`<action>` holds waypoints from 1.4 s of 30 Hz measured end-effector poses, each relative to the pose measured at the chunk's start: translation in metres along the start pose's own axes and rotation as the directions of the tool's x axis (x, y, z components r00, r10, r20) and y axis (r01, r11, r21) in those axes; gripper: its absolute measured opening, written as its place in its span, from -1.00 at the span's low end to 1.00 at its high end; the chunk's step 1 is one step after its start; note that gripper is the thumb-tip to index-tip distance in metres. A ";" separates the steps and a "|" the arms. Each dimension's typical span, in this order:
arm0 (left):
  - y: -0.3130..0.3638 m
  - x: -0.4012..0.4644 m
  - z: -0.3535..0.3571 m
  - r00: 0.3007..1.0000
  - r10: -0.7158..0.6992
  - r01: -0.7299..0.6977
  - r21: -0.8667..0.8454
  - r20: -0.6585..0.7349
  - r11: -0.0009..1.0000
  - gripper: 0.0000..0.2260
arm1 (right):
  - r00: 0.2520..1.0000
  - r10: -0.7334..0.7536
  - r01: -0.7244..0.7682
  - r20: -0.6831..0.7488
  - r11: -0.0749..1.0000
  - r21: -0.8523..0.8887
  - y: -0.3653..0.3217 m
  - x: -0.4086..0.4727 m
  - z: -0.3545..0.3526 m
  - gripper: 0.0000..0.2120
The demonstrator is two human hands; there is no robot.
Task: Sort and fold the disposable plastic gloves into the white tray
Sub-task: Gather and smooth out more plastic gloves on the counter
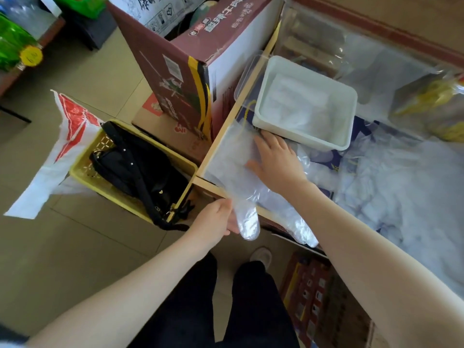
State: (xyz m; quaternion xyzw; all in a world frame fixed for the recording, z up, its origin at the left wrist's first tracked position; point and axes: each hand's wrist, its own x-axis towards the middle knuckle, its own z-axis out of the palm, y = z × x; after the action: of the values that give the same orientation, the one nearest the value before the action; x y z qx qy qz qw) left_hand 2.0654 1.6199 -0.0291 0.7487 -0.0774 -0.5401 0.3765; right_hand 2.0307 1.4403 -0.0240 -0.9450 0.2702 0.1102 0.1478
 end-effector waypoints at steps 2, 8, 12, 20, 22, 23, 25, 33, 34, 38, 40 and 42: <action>-0.005 0.000 0.006 1.000 -0.027 0.027 -0.040 0.000 0.999 -0.64 | 0.998 -0.045 0.049 -0.050 0.996 0.071 0.004 -0.010 -0.003 -0.53; -0.012 -0.010 0.023 0.997 -0.054 0.061 -0.144 0.052 0.988 -0.65 | 0.928 -0.371 0.367 0.034 0.927 0.081 0.022 -0.045 0.000 -0.67; -0.012 -0.017 0.040 0.999 -0.049 0.053 -0.205 0.023 0.977 -0.67 | 0.855 -0.484 0.497 0.187 0.867 -0.028 0.026 -0.057 0.012 -0.58; -0.013 -0.019 0.040 0.973 -0.063 -0.036 -0.414 -0.223 0.910 -0.81 | 0.876 -0.474 0.463 0.087 0.878 0.120 0.036 -0.044 -0.003 -0.47; -0.015 -0.020 0.036 0.961 0.028 -0.099 -0.246 -0.273 0.964 -0.82 | 0.857 -0.502 0.479 0.115 0.858 0.184 0.033 -0.049 -0.003 -0.43; -0.017 -0.021 0.035 0.955 0.065 -0.122 -0.180 -0.291 0.976 -0.83 | 0.844 -0.522 0.500 0.120 0.848 0.175 0.029 -0.053 -0.002 -0.40; -0.018 -0.022 0.034 0.942 0.100 -0.139 -0.102 -0.321 0.985 -0.84 | 0.818 -0.550 0.539 0.168 0.835 0.110 0.020 -0.062 0.002 -0.32; -0.017 -0.025 0.026 0.929 0.102 -0.127 -0.046 -0.356 0.991 -0.82 | 0.839 -0.525 0.535 0.145 0.844 -0.043 0.008 -0.075 0.024 -0.45; -0.016 -0.026 0.025 0.928 0.102 -0.128 -0.051 -0.359 0.990 -0.82 | 0.842 -0.525 0.525 0.119 0.850 0.036 0.012 -0.073 0.023 -0.54; -0.012 -0.026 0.023 0.921 0.106 -0.151 -0.094 -0.375 0.984 -0.86 | 0.886 -0.454 0.460 -0.096 0.829 0.320 0.031 -0.067 0.019 -0.68; -0.011 -0.027 0.024 0.914 0.110 -0.161 -0.102 -0.392 0.982 -0.87 | 0.924 -0.341 0.381 -0.170 0.826 0.414 0.035 -0.064 0.015 -0.79; -0.009 -0.028 0.026 0.908 0.109 -0.175 -0.129 -0.404 0.976 -0.88 | 0.958 -0.177 0.271 -0.226 0.820 0.504 0.035 -0.061 0.004 -0.85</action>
State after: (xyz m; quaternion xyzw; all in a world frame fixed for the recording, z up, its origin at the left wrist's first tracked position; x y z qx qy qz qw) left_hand 2.0285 1.6288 -0.0175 0.8014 -0.0101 -0.3537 0.4823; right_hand 1.9607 1.4430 -0.0181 -0.8983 0.1884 -0.0673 0.3913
